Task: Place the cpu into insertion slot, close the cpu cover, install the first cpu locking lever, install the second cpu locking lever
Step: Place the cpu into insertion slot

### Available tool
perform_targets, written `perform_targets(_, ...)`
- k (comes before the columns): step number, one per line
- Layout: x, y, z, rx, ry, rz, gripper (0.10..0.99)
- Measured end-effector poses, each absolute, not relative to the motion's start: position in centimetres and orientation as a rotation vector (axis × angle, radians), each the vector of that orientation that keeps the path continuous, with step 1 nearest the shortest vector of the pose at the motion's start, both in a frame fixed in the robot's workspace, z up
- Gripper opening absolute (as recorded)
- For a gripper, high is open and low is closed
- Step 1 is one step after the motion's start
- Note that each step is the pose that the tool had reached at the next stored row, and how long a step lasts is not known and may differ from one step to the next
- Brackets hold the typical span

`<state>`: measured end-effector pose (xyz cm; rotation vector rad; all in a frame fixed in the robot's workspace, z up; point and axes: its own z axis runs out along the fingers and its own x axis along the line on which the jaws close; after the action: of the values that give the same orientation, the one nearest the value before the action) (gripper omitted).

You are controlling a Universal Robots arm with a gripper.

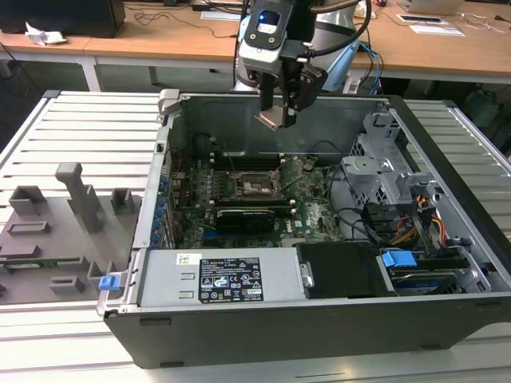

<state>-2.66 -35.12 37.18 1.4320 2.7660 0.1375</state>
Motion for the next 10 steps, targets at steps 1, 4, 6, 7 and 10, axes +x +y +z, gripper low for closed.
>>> perform_targets(1,-2.66,-35.12,37.17,1.439,2.762,0.137,0.529)
perform_targets(4,-2.66,-35.13,37.15,1.457,2.752,0.137,0.529)
perform_targets(6,-2.66,-35.12,37.13,1.472,2.743,0.137,0.529)
perform_targets(7,-2.66,-35.12,37.12,1.481,2.738,0.137,0.529)
perform_targets(10,-2.66,-35.12,37.11,1.505,2.724,0.136,0.529)
